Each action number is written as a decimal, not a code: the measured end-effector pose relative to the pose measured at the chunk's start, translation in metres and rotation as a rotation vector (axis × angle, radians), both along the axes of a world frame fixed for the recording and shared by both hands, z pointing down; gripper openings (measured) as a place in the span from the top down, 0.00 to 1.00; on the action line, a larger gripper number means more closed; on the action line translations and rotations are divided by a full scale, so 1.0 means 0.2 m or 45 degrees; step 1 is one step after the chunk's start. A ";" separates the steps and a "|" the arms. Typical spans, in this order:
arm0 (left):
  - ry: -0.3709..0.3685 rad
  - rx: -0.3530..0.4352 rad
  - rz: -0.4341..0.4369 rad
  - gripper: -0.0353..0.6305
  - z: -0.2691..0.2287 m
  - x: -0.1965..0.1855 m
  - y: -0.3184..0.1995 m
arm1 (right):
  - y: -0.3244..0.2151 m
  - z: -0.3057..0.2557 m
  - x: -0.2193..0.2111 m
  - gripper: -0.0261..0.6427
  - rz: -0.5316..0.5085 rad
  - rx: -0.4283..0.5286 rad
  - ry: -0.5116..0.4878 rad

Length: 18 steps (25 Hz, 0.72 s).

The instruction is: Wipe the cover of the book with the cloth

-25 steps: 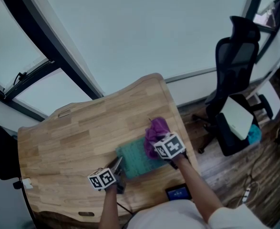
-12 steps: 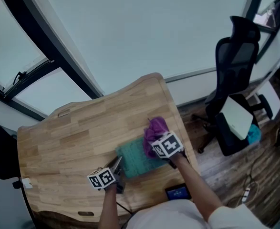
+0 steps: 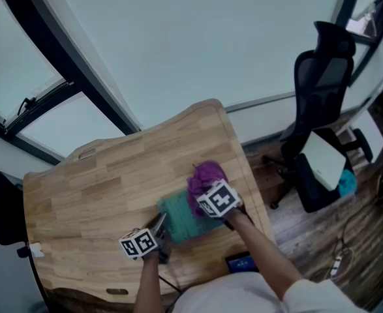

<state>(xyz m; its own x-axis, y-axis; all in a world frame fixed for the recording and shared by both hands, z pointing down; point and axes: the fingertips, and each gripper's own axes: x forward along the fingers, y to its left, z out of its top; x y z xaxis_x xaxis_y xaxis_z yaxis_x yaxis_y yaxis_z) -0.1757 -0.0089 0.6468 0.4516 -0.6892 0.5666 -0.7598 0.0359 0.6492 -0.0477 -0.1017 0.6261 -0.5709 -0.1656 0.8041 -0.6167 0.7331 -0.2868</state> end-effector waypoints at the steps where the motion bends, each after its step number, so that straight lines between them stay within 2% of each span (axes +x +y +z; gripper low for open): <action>1: -0.002 -0.002 0.001 0.79 0.00 0.00 0.00 | 0.00 0.00 -0.02 0.84 -0.009 0.005 0.002; 8: 0.006 0.012 0.003 0.79 -0.02 0.01 -0.01 | 0.05 0.00 -0.15 0.84 -0.078 0.007 -0.009; 11: -0.002 0.005 0.005 0.79 -0.02 0.01 -0.01 | 0.10 -0.06 -0.26 0.84 -0.123 -0.016 -0.098; 14: 0.004 0.004 0.004 0.79 -0.01 0.01 -0.01 | 0.10 -0.03 -0.27 0.84 -0.144 -0.007 -0.055; 18: -0.001 0.006 0.003 0.79 -0.01 0.00 0.00 | 0.17 -0.09 -0.39 0.85 -0.192 -0.055 -0.155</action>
